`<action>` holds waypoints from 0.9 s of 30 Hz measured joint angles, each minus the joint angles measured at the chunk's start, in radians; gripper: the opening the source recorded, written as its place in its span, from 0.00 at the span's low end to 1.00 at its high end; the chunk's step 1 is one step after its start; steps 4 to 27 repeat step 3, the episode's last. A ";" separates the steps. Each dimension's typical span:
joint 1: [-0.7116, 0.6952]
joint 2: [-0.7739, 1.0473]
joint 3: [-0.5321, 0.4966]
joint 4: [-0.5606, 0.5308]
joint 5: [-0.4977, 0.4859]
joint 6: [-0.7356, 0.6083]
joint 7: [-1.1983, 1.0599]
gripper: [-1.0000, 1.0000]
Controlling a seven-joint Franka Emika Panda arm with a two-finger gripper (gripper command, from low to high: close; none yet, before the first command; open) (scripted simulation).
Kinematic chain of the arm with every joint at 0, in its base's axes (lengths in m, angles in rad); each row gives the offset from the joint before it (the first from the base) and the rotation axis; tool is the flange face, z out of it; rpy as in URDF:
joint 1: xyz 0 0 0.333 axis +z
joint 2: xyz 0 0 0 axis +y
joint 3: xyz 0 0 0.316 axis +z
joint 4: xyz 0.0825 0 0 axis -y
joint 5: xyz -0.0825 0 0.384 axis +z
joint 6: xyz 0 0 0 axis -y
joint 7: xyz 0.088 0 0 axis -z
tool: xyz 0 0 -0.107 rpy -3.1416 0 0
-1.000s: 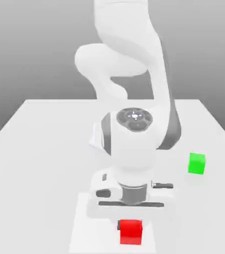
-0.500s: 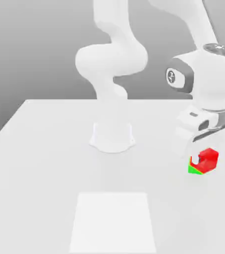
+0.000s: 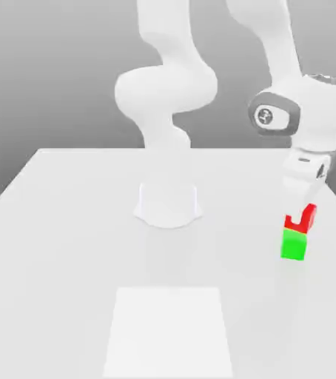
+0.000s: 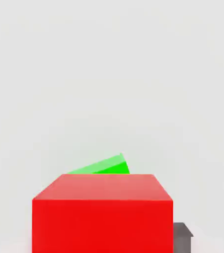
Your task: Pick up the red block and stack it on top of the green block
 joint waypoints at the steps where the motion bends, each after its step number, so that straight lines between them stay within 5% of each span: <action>1: 0.002 0.029 -0.013 0.000 -0.046 0.026 0.032 0.00; 2: -0.005 0.050 -0.021 -0.001 -0.081 0.045 0.056 1.00; 27: -0.006 0.050 -0.021 -0.001 -0.081 0.045 0.056 1.00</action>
